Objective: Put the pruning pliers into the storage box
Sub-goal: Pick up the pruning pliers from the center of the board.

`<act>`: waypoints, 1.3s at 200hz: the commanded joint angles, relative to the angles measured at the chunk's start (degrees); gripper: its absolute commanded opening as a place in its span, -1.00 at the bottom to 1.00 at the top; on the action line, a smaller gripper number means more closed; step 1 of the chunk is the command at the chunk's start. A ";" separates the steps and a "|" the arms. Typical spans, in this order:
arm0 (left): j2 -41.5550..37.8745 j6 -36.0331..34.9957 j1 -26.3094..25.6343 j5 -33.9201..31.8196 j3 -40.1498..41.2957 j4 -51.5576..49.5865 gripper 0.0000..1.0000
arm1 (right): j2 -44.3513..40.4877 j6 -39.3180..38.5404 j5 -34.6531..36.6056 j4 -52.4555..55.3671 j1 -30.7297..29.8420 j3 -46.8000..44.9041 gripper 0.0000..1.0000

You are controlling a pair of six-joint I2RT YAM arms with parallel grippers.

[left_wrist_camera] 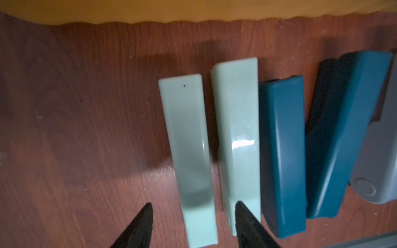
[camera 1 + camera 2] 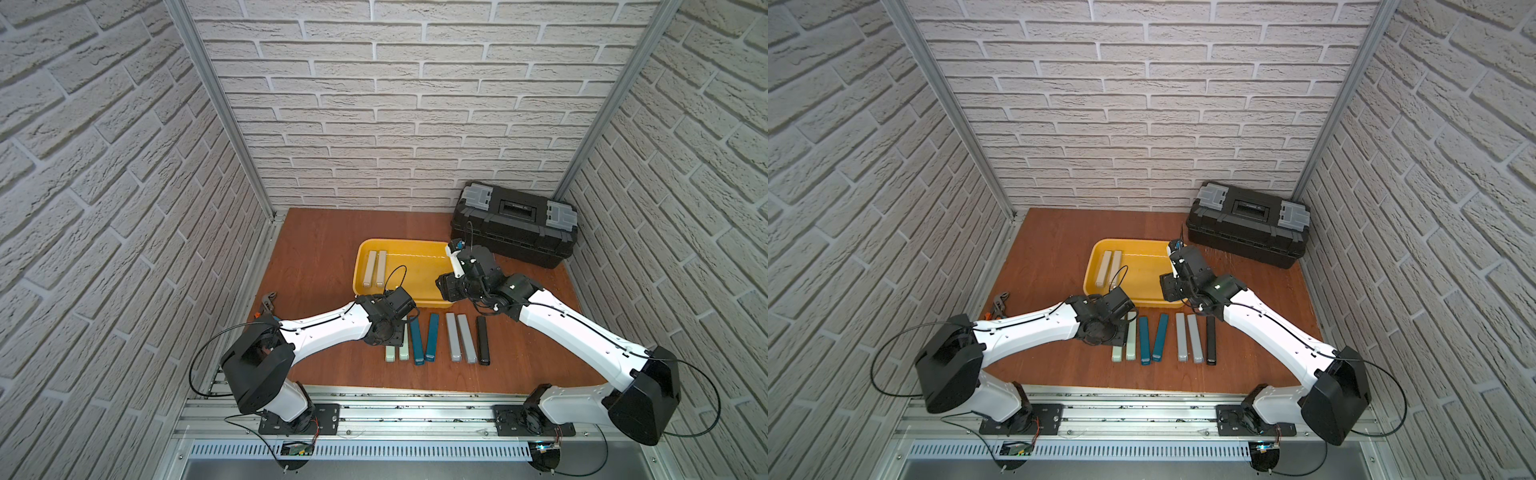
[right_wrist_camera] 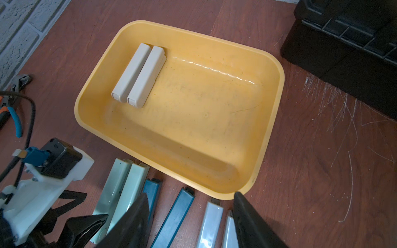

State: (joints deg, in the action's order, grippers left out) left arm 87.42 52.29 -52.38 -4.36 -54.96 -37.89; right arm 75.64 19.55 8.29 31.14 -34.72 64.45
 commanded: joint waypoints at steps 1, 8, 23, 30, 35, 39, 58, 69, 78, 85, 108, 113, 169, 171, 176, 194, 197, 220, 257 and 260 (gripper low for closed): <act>0.38 1.13 0.87 0.29 0.54 0.82 0.23 | 0.05 0.68 -0.43 -0.81 -0.44 0.89 0.26; 0.17 1.22 1.09 0.33 0.74 0.90 0.23 | 0.06 0.67 -0.39 -0.92 -0.44 0.73 0.26; -0.13 1.39 1.54 0.47 1.02 1.00 0.23 | 0.18 0.53 -0.21 -1.33 -0.44 0.38 0.26; -0.07 1.33 1.74 0.60 1.16 1.18 0.23 | 0.21 0.58 -0.22 -1.48 -0.39 0.24 0.26; -0.01 1.31 1.85 0.73 1.11 1.23 0.23 | 0.41 0.57 -0.31 -1.61 -0.44 0.24 0.26; 0.12 1.32 1.96 0.76 1.17 1.30 0.23 | 0.47 0.63 -0.35 -1.71 -0.43 0.24 0.26; 1.22 1.09 2.44 1.11 0.86 1.40 0.23 | 0.99 0.64 -0.65 -1.75 -0.45 0.50 0.26; 1.97 0.74 2.49 1.29 0.51 1.33 0.23 | 1.19 0.77 -0.94 -1.73 -0.42 0.59 0.25; 2.63 0.46 2.55 1.38 0.18 1.27 0.22 | 1.22 0.71 -0.92 -1.78 -0.44 0.55 0.26; 3.00 0.47 2.63 1.34 -0.05 1.16 0.23 | 1.28 0.75 -0.93 -1.79 -0.48 0.55 0.26; 4.32 0.38 3.06 1.54 -0.40 1.09 0.22 | 1.25 0.87 -1.00 -1.80 -0.44 0.35 0.25; 4.62 0.33 3.22 1.55 -0.41 1.15 0.22 | 1.21 0.86 -0.98 -1.78 -0.44 0.33 0.25; 8.10 -1.02 4.03 1.69 -2.03 1.37 0.18 | 1.68 0.95 -1.42 -2.41 -0.44 -0.29 0.24; 8.22 -1.00 4.02 1.71 -2.11 1.34 0.17 | 1.68 0.93 -1.43 -2.42 -0.44 -0.29 0.24; 8.65 -1.11 4.04 1.72 -2.37 1.32 0.17 | 1.76 0.86 -1.43 -2.48 -0.44 -0.29 0.24; 10.06 -1.71 4.05 1.63 -3.04 1.22 0.14 | 1.88 0.84 -1.61 -2.48 -0.45 -0.20 0.24; 10.24 -1.72 4.09 1.65 -3.12 1.23 0.14 | 1.77 0.80 -1.64 -2.53 -0.46 -0.15 0.24; 11.35 -1.82 4.12 1.81 -3.38 0.99 0.03 | 1.76 1.02 -1.75 -2.66 -0.45 -0.33 0.24; 10.43 -1.74 4.04 1.83 -3.24 0.71 -0.34 | 1.63 1.38 -2.14 -3.09 -0.43 -0.18 0.22; 10.33 -1.73 4.08 1.87 -3.18 0.62 -0.36 | 1.60 1.41 -2.13 -3.16 -0.41 -0.19 0.21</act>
State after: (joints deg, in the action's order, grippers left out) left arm 97.95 51.00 -48.75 -2.26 -57.69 -36.67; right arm 77.52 20.25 6.57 30.57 -34.74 64.38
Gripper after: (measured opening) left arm 0.352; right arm 0.608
